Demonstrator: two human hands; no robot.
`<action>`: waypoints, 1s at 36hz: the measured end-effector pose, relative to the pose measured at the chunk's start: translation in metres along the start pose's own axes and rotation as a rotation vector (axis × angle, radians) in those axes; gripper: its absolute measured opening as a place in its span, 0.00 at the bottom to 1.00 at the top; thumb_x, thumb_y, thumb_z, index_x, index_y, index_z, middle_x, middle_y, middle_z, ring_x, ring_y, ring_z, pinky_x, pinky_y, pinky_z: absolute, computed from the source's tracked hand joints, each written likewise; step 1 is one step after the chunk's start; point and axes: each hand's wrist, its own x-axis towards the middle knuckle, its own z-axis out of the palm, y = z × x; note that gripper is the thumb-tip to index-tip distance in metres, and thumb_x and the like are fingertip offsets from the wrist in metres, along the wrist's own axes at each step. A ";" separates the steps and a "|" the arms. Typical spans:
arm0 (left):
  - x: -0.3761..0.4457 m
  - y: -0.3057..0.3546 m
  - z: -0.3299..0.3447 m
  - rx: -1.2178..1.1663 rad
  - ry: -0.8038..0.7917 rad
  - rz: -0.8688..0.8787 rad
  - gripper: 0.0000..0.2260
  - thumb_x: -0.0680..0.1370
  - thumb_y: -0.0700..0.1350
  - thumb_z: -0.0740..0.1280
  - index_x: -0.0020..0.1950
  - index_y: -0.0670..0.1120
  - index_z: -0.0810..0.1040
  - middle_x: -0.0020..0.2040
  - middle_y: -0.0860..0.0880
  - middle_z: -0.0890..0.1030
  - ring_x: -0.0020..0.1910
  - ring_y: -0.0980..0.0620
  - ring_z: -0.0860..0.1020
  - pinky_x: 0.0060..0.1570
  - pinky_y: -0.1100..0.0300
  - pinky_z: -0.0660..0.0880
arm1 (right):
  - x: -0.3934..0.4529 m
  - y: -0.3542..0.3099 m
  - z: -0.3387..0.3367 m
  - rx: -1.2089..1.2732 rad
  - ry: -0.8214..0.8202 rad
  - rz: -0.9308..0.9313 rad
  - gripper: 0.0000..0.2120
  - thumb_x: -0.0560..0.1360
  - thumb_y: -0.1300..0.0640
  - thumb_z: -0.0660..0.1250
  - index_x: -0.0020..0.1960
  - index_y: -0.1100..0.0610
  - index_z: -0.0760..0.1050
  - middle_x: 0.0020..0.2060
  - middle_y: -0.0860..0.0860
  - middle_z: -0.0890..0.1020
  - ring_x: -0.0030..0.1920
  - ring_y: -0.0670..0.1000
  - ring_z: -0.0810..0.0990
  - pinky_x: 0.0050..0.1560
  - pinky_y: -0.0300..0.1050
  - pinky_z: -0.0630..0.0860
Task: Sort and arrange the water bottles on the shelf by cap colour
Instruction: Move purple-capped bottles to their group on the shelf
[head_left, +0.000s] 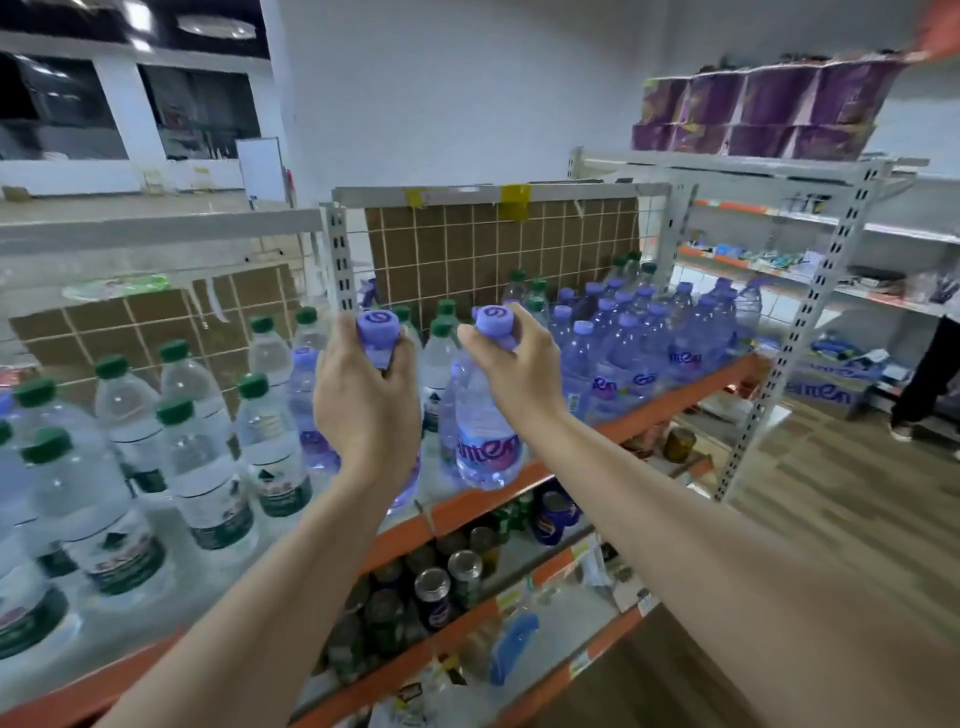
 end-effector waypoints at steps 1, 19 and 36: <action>-0.007 0.003 0.011 -0.014 -0.015 -0.006 0.07 0.77 0.49 0.64 0.45 0.50 0.67 0.43 0.50 0.76 0.44 0.45 0.74 0.39 0.53 0.67 | 0.002 0.007 -0.011 0.002 -0.006 0.010 0.12 0.74 0.55 0.71 0.39 0.61 0.72 0.32 0.49 0.73 0.32 0.44 0.67 0.33 0.35 0.63; -0.064 0.043 0.190 -0.291 -0.295 -0.107 0.11 0.78 0.47 0.65 0.40 0.55 0.65 0.38 0.53 0.74 0.39 0.52 0.72 0.38 0.58 0.67 | 0.072 0.125 -0.136 -0.106 0.020 0.127 0.10 0.74 0.54 0.71 0.46 0.61 0.75 0.39 0.54 0.80 0.40 0.50 0.76 0.42 0.43 0.71; -0.042 0.009 0.321 0.039 -0.177 -0.210 0.10 0.79 0.51 0.60 0.50 0.45 0.68 0.47 0.45 0.76 0.46 0.44 0.75 0.44 0.46 0.73 | 0.183 0.232 -0.189 -0.219 0.206 0.214 0.11 0.75 0.54 0.69 0.40 0.48 0.68 0.35 0.42 0.74 0.36 0.41 0.71 0.36 0.38 0.66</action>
